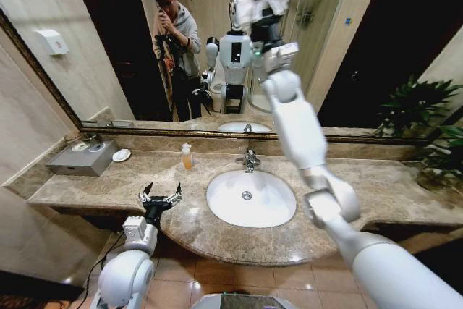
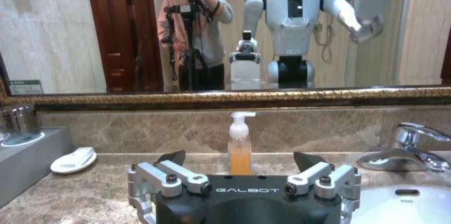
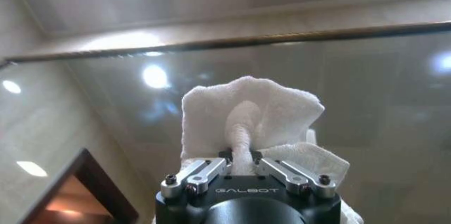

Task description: Pick up the towel from the sink counter and wipe the mirror surface.

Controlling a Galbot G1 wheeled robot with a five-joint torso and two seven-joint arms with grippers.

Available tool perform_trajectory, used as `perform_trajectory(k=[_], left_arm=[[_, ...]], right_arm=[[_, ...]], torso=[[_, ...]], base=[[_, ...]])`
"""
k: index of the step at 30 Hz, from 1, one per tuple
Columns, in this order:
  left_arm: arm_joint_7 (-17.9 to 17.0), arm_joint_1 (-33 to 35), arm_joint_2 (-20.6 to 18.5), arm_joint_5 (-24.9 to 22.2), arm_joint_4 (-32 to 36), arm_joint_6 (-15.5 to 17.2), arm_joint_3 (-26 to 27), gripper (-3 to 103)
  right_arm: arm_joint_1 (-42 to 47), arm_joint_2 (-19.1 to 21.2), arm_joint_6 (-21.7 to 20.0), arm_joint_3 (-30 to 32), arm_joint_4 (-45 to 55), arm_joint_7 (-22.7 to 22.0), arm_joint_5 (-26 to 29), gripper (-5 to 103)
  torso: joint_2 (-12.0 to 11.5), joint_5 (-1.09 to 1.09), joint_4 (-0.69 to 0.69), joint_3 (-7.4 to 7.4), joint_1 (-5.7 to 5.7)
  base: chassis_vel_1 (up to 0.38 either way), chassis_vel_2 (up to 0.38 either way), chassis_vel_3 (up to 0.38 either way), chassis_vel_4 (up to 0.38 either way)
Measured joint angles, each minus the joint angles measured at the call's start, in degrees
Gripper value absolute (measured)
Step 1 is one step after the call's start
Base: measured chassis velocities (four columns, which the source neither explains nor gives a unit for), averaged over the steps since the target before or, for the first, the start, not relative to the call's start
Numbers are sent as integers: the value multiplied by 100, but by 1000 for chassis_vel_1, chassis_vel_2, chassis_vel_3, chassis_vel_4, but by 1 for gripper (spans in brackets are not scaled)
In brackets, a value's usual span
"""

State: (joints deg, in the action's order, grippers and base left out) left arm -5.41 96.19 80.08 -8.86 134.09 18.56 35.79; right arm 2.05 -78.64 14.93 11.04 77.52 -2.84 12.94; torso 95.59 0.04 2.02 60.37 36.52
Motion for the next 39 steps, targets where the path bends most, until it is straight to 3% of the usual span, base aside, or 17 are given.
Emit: perform_trajectory(k=[2, 5, 9, 14, 26, 39], left_arm=[[0, 0, 0, 0, 0, 0, -1, 100], [0, -1, 0, 0, 0, 0, -1, 100], [0, 0, 0, 0, 0, 0, -1, 100], [0, 0, 0, 0, 0, 0, 0, 100], [0, -1, 0, 0, 0, 0, 0, 100], [0, 0, 0, 0, 0, 0, -1, 100]], right_arm=[[162, 302, -244, 19, 340, -122, 146, 9], [291, 451, -358, 55, 593, -219, 245, 9], [403, 484, -450, 99, 820, -289, 310, 9], [560, 425, -504, 132, 1110, -352, 334, 9], [596, -451, -428, 133, 1047, -523, -310, 9], [438, -834, -347, 232, 753, -528, -548, 9]], torso=[[0, -1, 1, 0, 1], [0, -3, 0, 0, 0], [0, -3, 6, 0, 0], [0, -4, 4, -1, -1], [0, -6, 5, 1, 3], [0, -5, 2, 0, 0]], base=[[0, 0, 0, 0], [0, 0, 0, 0], [0, 0, 0, 0], [0, 0, 0, 0], [-16, 17, 13, -10], [0, 0, 0, 0]])
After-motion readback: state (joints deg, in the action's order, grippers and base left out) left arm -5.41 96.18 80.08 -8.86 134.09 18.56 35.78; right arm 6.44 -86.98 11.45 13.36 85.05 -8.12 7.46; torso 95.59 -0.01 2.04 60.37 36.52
